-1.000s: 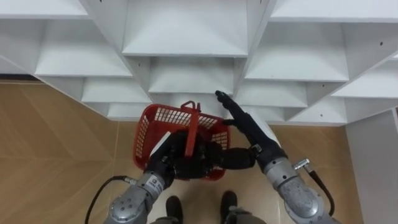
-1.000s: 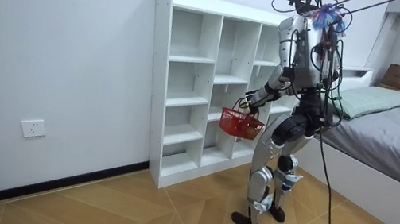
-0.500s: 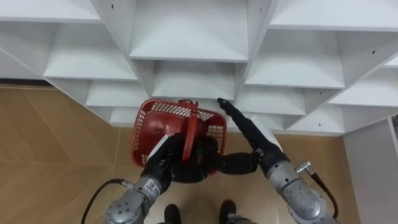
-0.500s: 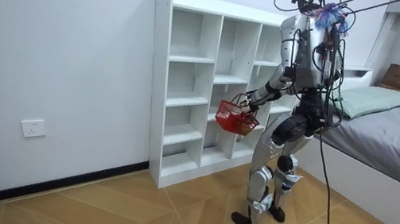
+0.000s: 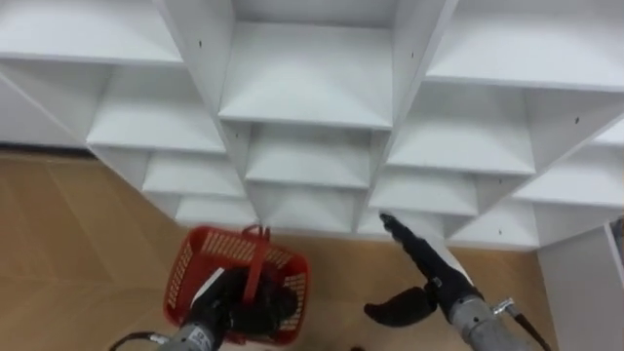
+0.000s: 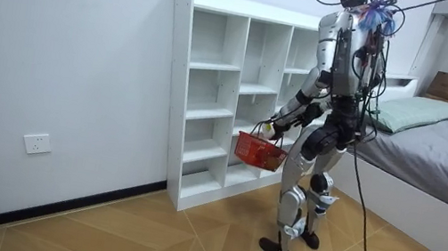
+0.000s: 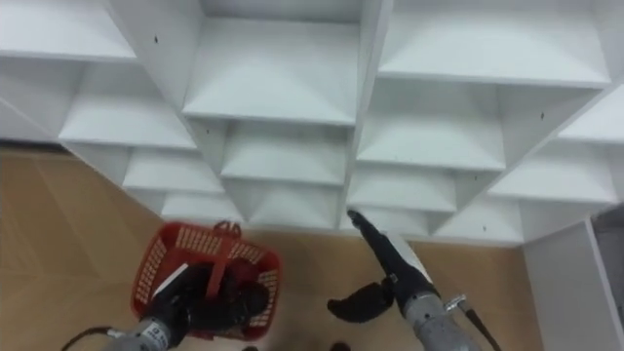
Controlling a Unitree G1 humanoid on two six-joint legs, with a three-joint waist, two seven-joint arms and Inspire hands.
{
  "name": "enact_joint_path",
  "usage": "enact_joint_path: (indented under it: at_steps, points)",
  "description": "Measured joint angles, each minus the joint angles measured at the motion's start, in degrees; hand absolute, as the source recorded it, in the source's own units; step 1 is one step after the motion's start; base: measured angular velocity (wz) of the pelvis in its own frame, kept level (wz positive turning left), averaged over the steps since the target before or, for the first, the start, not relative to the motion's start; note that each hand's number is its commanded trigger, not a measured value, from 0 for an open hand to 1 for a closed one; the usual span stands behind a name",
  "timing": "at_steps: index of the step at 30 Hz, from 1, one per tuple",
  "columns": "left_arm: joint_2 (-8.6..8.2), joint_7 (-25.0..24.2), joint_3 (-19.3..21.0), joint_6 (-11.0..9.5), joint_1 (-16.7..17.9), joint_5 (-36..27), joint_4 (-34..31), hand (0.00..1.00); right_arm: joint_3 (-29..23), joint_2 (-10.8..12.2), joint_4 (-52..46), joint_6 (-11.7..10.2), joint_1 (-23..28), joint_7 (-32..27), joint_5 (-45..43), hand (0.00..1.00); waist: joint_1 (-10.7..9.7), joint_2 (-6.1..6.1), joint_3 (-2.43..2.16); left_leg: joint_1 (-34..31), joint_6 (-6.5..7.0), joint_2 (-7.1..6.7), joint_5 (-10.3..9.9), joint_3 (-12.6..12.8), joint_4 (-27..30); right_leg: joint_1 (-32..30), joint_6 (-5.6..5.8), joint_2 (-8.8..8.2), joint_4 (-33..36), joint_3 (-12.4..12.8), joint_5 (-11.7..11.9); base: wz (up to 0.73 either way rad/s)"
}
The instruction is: Collect fruits from the closet
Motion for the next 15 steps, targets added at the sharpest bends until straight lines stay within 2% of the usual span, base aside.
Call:
enact_joint_path:
  at_steps: [3, 7, 10, 13, 15]
  points:
    - [0.00, 0.0, 1.6, 0.0, 1.6, 1.0, 0.6, 1.00, -1.3, 0.0, 2.6, -0.1, 1.9, -1.2, 2.2, 0.00, 0.2, -0.23, -0.19, 2.9, -0.07, -0.32, 0.0, -0.2, -1.8, 3.3, 0.47, 0.19, -2.0, -0.2, -0.1, 0.09]
    - [0.10, 0.1, 3.6, -0.8, 3.0, 2.6, 5.6, 1.00, -2.7, 1.0, 6.4, -0.2, 4.4, -2.5, 4.7, 0.00, 0.2, -0.39, -0.67, 7.6, -0.18, -0.71, -0.2, -0.1, -4.0, 8.3, 1.05, 0.35, -4.7, -0.9, -0.3, 0.04]
    - [-0.02, 0.2, 7.2, -0.8, 5.5, 2.6, 5.6, 1.00, -4.3, 1.5, 7.4, -0.2, 7.2, -3.9, 6.6, 0.00, 0.3, -0.84, -1.05, 10.0, -0.20, -0.86, -0.2, 0.1, -5.0, 11.1, 1.29, 0.30, -6.1, -1.4, -0.4, 0.07]
    - [-0.02, 0.5, 9.6, -0.8, 7.3, 2.5, 5.7, 1.00, -5.1, 1.6, 10.2, -0.3, 7.7, -5.6, 8.8, 0.00, 0.3, -1.02, -1.22, 12.6, -0.20, -1.04, -0.2, 0.2, -5.8, 13.6, 1.49, 0.35, -7.0, -1.3, -0.5, 0.00]
    - [-0.06, 1.0, 10.0, -0.8, 7.3, 2.3, 7.0, 1.00, -5.3, 1.6, 12.0, -0.4, 7.9, -6.3, 9.7, 0.00, 0.2, -1.04, -1.20, 13.9, -0.20, -1.15, -0.2, 0.3, -5.9, 15.0, 1.64, 0.33, -7.2, -1.1, -0.6, 0.00]
